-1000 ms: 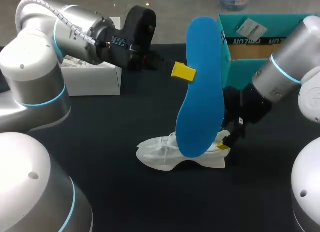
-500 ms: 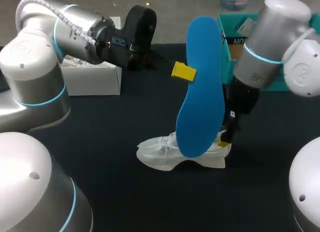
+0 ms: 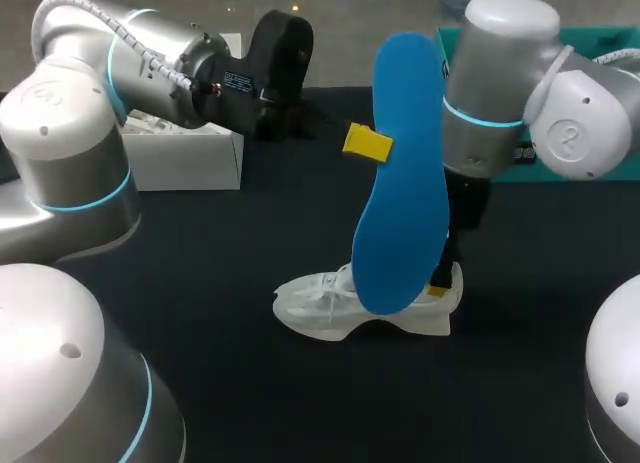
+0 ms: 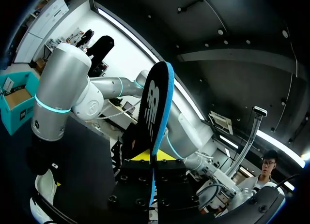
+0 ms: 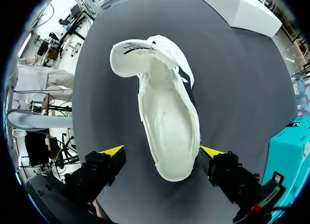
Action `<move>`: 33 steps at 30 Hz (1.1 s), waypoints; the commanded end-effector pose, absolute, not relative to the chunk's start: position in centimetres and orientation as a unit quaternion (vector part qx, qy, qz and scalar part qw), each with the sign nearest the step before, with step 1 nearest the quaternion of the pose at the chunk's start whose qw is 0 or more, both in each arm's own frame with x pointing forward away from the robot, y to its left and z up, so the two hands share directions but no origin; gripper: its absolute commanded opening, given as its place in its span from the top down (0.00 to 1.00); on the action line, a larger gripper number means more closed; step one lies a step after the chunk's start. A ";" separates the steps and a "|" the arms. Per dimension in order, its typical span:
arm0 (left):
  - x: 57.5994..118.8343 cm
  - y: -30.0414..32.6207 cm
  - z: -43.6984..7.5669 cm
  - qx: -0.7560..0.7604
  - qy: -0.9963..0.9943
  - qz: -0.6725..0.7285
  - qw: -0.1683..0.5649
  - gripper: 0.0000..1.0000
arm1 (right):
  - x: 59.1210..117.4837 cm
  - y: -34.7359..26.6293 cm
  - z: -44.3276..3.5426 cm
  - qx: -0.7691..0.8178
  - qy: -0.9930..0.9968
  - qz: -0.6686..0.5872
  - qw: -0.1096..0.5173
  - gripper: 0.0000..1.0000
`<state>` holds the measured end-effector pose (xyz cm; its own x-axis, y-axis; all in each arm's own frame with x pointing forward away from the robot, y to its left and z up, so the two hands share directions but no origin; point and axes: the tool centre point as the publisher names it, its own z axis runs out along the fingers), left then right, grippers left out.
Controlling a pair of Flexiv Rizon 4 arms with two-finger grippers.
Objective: Take the shoe out of the shoebox, open the shoe tongue, remove and reinsert the insole, then place the shoe into the shoebox
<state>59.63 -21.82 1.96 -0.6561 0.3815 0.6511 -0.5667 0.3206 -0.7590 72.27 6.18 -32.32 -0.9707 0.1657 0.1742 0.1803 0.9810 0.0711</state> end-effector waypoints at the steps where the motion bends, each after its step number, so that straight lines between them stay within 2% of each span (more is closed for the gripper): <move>1: 59.6 -21.8 1.9 0.066 -0.701 0.580 0.409 1.00 | 72.3 6.3 -32.4 -0.088 -0.992 -0.040 0.084 0.00; 7: 59.6 -21.8 1.9 0.066 -0.701 0.580 0.409 1.00 | 72.3 6.3 -32.4 -0.088 -0.992 -0.040 0.084 0.00; 16: 59.6 -21.8 1.9 0.066 -0.701 0.580 0.409 1.00 | 77.7 9.5 -34.2 -0.070 -0.996 -0.006 0.051 0.00; 28: 59.6 -21.8 1.9 0.066 -0.701 0.580 0.409 1.00 | 78.8 11.5 -37.2 -0.050 -0.997 -0.009 0.064 0.01; 31: 59.6 -21.8 1.9 0.066 -0.701 0.580 0.409 1.00 | 78.7 12.0 -37.8 -0.049 -0.996 -0.013 0.066 0.07; 32: 59.6 -21.8 1.9 0.066 -0.701 0.580 0.409 1.00 | 78.7 12.1 -38.0 -0.049 -0.996 -0.015 0.067 0.16; 33: 59.6 -21.8 1.9 0.066 -0.701 0.580 0.409 1.00 | 78.7 12.2 -38.3 -0.048 -0.996 -0.015 0.071 0.29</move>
<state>59.62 -21.83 1.96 -0.6563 0.3813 0.6510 -0.5667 0.3205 -0.7590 78.50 11.63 -37.26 -0.9862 0.0942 0.1363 0.0989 0.9947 0.0282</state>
